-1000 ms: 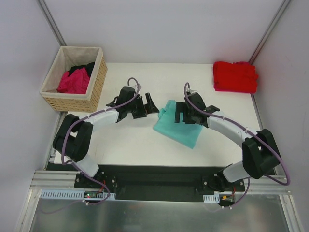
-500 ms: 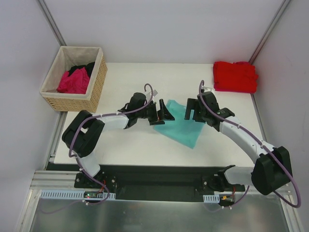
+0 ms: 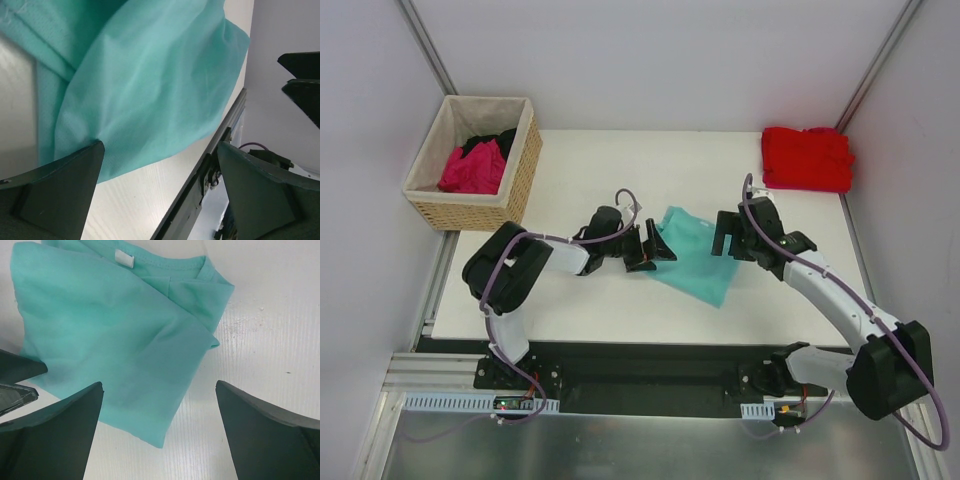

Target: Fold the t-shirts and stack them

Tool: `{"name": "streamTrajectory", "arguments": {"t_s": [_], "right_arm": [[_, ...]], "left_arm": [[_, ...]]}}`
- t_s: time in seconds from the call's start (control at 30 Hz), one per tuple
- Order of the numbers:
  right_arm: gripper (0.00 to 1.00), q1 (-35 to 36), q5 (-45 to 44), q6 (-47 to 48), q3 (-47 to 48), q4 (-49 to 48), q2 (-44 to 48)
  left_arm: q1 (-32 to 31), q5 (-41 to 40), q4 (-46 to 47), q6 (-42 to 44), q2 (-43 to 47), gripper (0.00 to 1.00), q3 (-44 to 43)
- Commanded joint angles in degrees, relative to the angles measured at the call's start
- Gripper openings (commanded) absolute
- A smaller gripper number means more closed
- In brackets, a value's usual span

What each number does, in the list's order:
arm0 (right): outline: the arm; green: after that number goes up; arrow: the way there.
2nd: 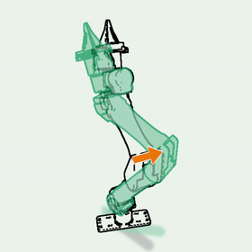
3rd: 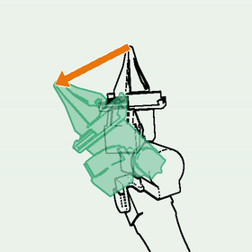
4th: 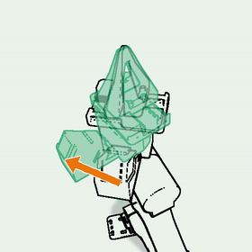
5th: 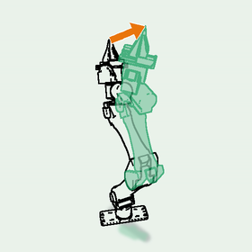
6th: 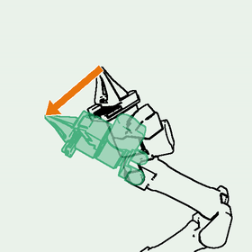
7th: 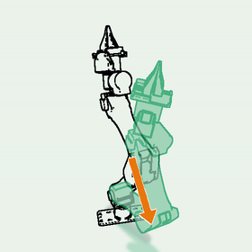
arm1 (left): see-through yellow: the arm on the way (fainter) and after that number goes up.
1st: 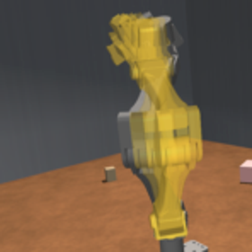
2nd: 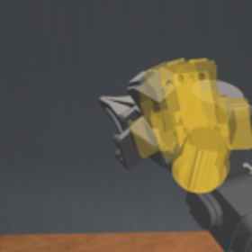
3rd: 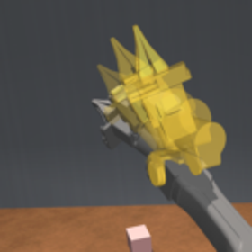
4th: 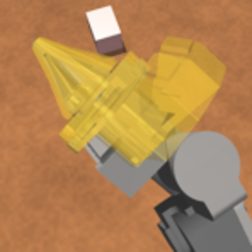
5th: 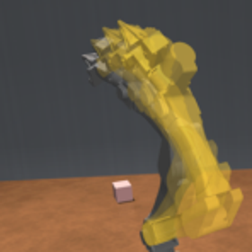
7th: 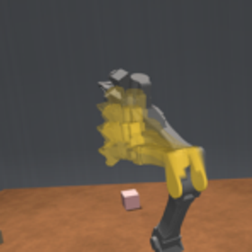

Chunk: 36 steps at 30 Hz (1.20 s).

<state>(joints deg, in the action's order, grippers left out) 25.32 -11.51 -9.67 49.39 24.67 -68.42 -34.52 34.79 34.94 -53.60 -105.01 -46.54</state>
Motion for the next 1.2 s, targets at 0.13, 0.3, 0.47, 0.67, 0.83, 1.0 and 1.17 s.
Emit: {"name": "streamTrajectory", "arguments": {"t_s": [0.13, 0.3, 0.47, 0.67, 0.83, 1.0, 1.17], "right_arm": [[1.0, -0.5, -1.3, 1.1, -0.3, 2.8, 4.3], [1.0, -0.4, -0.6, 0.4, -0.1, 2.8, 3.8], [1.0, -0.5, 0.4, -0.3, -0.3, 2.8, 3.8], [1.0, -0.4, 2.1, -1.2, -0.9, 2.1, 3.2], [1.0, 0.9, 2.6, -2.1, -1.0, 1.4, 1.7], [1.0, 1.8, 2.1, -1.9, -0.2, 1.8, 2.0], [1.0, 3.4, 4.4, -1.2, 2.2, 0.7, 0.6]], "left_arm": [[0.6, -4.5, 8.8, -2.3, 3.2, 0.99, 11.8], [-0.3, -6.2, 12.2, -3.9, 7.2, 0.99, 19.9], [-3.1, -9.6, 12.1, -5.2, 14.7, 0.99, 26.2], [-9.3, -18.6, 7.8, -7.9, 24.8, 0.99, 32.1], [-13.8, -25.8, 2.5, -8.8, 29.9, 0.99, 29.5], [-14.5, -27.1, -2.5, -7.5, 33.5, 0.99, 26.2], [-14.3, -34.5, -21.7, 0.4, 41.1, 0.99, 15.2]]}}
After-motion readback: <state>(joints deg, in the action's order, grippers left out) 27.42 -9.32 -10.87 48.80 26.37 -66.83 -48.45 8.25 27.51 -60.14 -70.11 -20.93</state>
